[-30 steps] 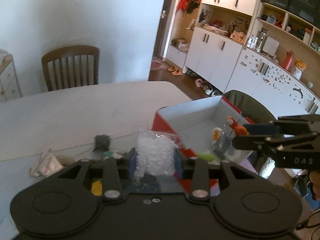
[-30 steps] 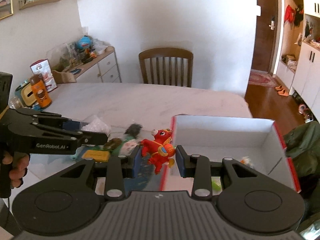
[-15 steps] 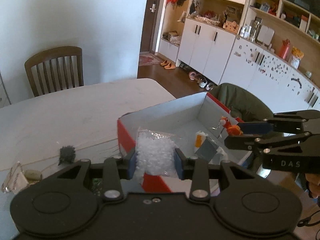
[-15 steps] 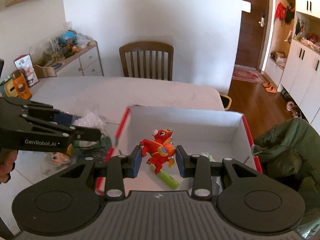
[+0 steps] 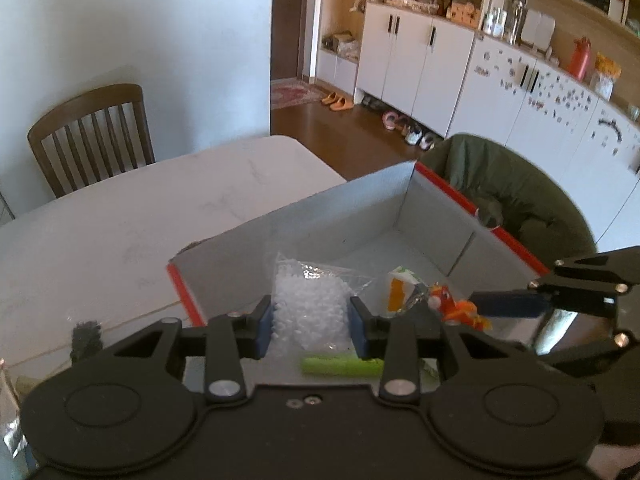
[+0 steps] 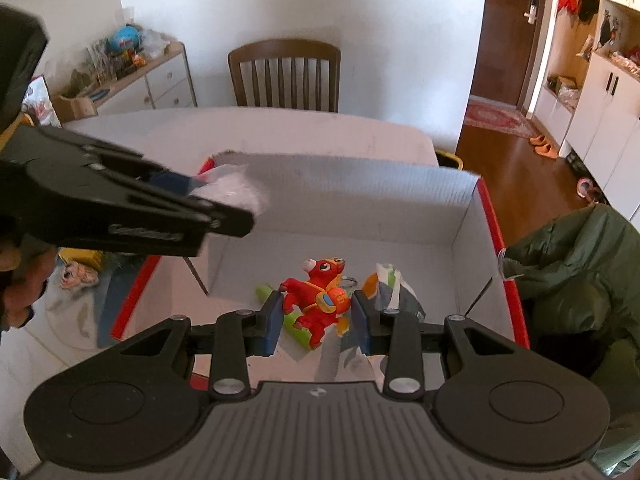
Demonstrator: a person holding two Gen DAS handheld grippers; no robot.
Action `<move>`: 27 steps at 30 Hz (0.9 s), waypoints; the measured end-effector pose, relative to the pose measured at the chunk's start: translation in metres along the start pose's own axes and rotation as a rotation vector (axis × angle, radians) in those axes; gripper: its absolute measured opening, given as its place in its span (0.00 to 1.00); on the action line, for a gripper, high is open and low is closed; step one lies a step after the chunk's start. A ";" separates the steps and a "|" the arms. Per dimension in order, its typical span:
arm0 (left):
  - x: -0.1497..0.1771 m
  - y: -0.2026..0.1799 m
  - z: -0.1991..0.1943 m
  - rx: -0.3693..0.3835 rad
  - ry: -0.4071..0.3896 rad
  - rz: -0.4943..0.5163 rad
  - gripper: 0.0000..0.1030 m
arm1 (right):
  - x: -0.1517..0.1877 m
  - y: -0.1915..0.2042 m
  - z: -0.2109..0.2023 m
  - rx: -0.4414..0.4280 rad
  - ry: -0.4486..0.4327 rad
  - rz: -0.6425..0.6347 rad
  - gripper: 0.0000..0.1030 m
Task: Organize objects
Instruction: 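Carry the foam bag and red toy into the red box with both tools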
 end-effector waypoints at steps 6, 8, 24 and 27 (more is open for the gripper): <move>-0.005 -0.013 0.038 -0.017 0.063 0.024 0.36 | 0.004 -0.006 0.019 -0.015 0.059 -0.009 0.34; -0.005 -0.016 0.047 -0.021 0.083 0.032 0.36 | 0.008 -0.008 0.024 -0.027 0.079 -0.008 0.34; -0.005 -0.036 0.100 -0.025 0.244 0.088 0.36 | 0.015 -0.020 0.050 -0.075 0.179 0.012 0.35; -0.004 -0.038 0.105 -0.024 0.277 0.095 0.36 | 0.015 -0.021 0.050 -0.077 0.181 0.015 0.35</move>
Point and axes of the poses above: each gripper's, at about its wrist camera, not at the fingertips, and z roughly the way its jaws point, y to its left, x to its underside, the point moved 2 cm from there along z, roughly the way its jaws point, and after that the axes turned 7 degrees about -x, right-handed, at the moved point
